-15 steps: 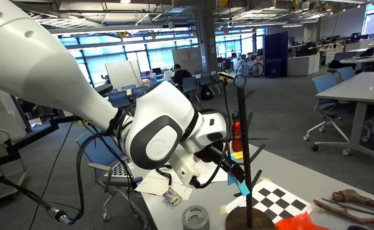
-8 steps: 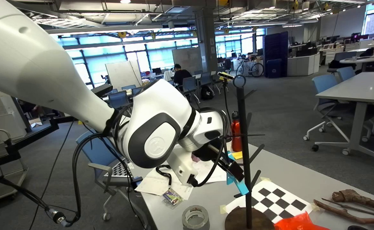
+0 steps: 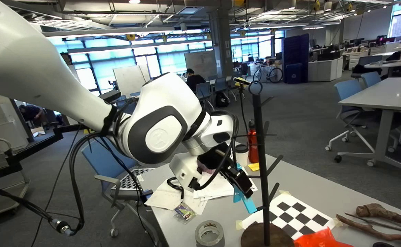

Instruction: Place the peg on the table, hang the gray masking tape on the stand, then put it on the table

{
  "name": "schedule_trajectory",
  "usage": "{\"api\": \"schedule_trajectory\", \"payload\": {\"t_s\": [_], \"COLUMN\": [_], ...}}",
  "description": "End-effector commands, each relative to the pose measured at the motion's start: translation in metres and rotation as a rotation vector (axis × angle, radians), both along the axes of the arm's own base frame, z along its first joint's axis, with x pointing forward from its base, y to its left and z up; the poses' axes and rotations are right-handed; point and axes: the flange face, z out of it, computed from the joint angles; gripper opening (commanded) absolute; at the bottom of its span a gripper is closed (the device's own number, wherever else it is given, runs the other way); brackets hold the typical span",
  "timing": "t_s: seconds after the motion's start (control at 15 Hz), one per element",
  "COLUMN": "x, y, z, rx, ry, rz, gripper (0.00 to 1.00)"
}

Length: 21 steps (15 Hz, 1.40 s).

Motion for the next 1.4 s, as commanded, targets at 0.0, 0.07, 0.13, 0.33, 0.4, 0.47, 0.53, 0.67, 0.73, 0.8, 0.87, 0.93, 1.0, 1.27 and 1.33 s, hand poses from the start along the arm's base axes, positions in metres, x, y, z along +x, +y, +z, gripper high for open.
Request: {"api": "schedule_trajectory", "payload": {"t_s": [0.0, 0.07, 0.13, 0.33, 0.4, 0.47, 0.53, 0.67, 0.73, 0.8, 0.87, 0.93, 1.0, 1.27, 1.33], "x": [-0.011, -0.012, -0.012, -0.015, -0.016, -0.018, -0.02, -0.025, -0.028, -0.03, -0.033, -0.036, -0.039, -0.049, -0.051], "y": [0.004, 0.005, 0.005, 0.006, 0.006, 0.007, 0.007, 0.008, 0.008, 0.008, 0.008, 0.008, 0.007, -0.009, -0.017], "z": [0.018, 0.021, 0.023, 0.029, 0.032, 0.036, 0.04, 0.048, 0.051, 0.054, 0.056, 0.058, 0.059, 0.042, 0.035], "rx": [-0.031, -0.035, -0.037, -0.046, -0.052, -0.061, -0.067, -0.076, -0.079, -0.082, -0.084, -0.086, -0.091, -0.109, -0.131], "ry": [0.066, 0.073, 0.08, 0.085, 0.081, 0.078, 0.077, 0.071, 0.072, 0.071, 0.074, 0.079, 0.085, 0.124, 0.129], "rz": [0.011, 0.013, 0.013, 0.012, 0.01, 0.009, 0.012, 0.013, 0.013, 0.011, 0.007, 0.001, -0.006, -0.045, -0.063], "gripper": [0.36, 0.36, 0.36, 0.36, 0.36, 0.36, 0.36, 0.36, 0.36, 0.36, 0.36, 0.36, 0.36, 0.36, 0.36]}}
